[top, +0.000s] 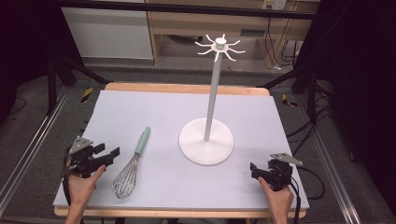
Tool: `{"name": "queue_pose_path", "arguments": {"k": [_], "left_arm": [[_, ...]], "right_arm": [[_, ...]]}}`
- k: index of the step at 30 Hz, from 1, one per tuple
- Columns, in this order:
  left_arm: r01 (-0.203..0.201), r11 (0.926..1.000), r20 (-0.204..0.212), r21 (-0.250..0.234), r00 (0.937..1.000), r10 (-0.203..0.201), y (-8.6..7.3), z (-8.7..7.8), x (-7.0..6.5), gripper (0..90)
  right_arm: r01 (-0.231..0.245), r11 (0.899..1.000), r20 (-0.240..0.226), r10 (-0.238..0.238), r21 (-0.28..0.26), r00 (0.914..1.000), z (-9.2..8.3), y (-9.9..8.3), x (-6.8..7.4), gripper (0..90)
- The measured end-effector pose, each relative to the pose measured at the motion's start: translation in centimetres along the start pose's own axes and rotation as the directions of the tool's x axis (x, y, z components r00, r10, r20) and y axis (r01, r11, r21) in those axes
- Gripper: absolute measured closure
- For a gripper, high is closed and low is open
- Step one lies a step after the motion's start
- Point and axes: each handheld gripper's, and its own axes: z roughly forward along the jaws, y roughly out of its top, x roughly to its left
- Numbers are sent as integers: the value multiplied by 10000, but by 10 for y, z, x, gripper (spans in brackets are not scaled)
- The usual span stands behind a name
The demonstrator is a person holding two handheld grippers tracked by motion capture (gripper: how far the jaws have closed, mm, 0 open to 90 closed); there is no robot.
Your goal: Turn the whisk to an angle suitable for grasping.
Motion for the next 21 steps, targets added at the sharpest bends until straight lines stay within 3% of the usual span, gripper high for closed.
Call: {"name": "queue_pose_path", "arguments": {"k": [14,21], "left_arm": [[-687,9975,368,181,9970,680,16,5,-24,390],[-933,9943,449,509,9948,910,21,8,-27,434]], "right_arm": [[161,9999,-52,-161,0,9999,-1,1,2,91],[188,9998,-153,-186,119,9997,0,1,4,97]]}}
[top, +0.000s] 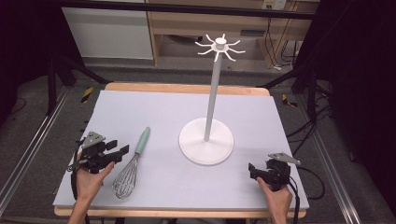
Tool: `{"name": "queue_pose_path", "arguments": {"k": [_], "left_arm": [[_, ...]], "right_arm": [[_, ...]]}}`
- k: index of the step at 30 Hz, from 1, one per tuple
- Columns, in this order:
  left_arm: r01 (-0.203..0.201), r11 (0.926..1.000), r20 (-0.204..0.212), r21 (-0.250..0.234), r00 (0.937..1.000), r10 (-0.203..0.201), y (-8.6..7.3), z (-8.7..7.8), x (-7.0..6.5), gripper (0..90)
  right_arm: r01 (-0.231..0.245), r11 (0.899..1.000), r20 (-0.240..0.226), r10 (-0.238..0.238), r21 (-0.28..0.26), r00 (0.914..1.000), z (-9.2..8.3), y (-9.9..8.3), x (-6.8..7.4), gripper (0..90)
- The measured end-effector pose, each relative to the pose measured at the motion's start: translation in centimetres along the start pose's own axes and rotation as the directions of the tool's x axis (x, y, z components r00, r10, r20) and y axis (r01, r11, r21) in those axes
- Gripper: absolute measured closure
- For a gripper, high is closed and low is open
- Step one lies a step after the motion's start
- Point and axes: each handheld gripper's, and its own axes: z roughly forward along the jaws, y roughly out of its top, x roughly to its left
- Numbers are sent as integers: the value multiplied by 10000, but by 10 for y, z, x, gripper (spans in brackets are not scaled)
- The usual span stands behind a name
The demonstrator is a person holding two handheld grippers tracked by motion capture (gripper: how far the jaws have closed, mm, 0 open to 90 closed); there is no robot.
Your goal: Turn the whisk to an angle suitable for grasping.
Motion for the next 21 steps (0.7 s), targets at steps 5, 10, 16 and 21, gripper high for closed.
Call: {"name": "queue_pose_path", "arguments": {"k": [5,10,16,21], "left_arm": [[-183,9996,-25,235,9998,183,9,3,-2,438],[-463,9972,-43,589,9989,467,19,11,-5,438],[-676,9921,-36,1059,9977,684,28,21,-7,445],[-838,9881,-61,1292,9963,853,31,29,-10,459]], "right_arm": [[-14,10000,-12,14,-1,10000,0,1,1,97],[9,10000,-49,-8,9,10000,0,1,1,97],[225,9997,-38,-225,-21,9997,1,1,1,97],[207,9998,-52,-207,21,9998,1,1,3,97]]}}
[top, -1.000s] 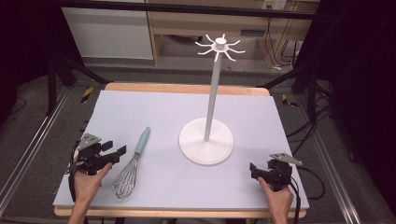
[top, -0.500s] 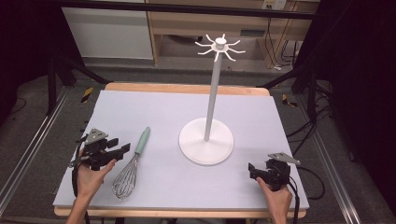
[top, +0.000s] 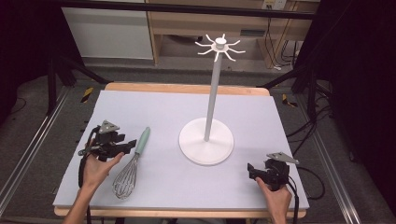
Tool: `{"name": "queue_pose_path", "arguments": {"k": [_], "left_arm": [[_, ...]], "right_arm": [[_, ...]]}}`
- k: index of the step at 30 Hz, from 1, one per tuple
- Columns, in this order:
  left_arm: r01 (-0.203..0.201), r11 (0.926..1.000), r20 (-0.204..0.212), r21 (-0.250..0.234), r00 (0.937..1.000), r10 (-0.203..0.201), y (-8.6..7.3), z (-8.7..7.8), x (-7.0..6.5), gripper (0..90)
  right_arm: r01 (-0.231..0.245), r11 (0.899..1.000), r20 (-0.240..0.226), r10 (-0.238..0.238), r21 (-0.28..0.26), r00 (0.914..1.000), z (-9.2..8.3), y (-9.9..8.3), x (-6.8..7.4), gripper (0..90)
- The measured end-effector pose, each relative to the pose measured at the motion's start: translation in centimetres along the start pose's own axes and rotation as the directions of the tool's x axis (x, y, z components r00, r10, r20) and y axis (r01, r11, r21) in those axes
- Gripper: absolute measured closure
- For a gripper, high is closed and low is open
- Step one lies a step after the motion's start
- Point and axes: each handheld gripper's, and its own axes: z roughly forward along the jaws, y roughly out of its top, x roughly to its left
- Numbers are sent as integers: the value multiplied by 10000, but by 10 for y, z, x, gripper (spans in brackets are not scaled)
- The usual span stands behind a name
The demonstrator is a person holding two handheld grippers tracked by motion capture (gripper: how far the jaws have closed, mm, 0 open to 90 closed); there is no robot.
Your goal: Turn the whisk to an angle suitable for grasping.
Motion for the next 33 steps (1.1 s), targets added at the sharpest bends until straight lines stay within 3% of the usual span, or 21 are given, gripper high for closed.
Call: {"name": "queue_pose_path", "arguments": {"k": [9,16,28,29,33], "left_arm": [[-124,9986,52,523,9999,121,1,21,-5,473],[-241,9931,-18,1143,9997,245,0,35,-5,515],[-206,9774,-65,2102,9997,225,-2,54,-6,550],[-184,9726,-28,2316,9998,196,-3,56,-6,550],[-103,9666,35,2561,9999,97,-6,60,-6,554]], "right_arm": [[30,10000,-27,-30,69,10000,0,0,1,97],[50,9999,-42,-50,142,10000,1,0,1,97],[124,9997,-30,-123,222,9999,2,0,1,97],[125,9997,-29,-125,232,9999,2,0,1,97],[137,9996,-22,-137,253,9999,2,0,1,97]]}}
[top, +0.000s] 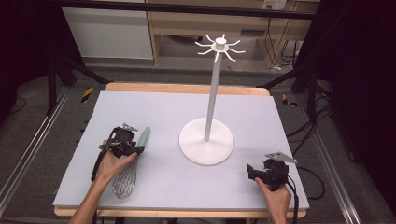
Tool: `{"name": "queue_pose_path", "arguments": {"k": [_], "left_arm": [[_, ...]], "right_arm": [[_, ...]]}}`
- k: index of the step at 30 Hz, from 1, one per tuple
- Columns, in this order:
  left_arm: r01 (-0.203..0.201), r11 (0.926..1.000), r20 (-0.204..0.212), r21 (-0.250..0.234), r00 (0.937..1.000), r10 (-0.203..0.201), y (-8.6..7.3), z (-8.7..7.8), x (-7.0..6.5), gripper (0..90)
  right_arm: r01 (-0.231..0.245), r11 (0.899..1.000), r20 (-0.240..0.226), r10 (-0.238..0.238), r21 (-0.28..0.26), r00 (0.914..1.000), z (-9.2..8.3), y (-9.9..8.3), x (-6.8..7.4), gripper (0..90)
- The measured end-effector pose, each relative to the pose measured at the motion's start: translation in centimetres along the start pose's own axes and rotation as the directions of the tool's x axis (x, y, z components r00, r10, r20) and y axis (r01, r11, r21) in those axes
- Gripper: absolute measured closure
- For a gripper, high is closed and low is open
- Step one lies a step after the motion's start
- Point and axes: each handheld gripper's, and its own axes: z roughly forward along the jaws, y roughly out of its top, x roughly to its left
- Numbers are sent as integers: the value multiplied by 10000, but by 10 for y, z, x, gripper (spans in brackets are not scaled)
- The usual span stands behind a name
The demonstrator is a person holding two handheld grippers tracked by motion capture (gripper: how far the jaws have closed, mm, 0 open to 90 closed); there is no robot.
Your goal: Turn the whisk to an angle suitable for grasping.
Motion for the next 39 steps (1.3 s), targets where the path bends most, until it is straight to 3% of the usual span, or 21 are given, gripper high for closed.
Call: {"name": "queue_pose_path", "arguments": {"k": [4,15,32,39], "left_arm": [[187,9997,147,180,9997,-189,-1,3,0,565],[263,9980,61,569,9996,-267,-3,8,-3,600],[573,9942,-416,912,9977,-536,2,9,-8,633],[663,9938,-424,888,9971,-627,1,9,-8,648]], "right_arm": [[-3,10000,16,3,28,10000,1,0,0,97],[-6,9999,-4,6,116,10000,1,0,0,100],[66,9997,-33,-65,215,10000,2,0,0,100],[41,9997,-26,-40,246,10000,3,0,0,100]]}}
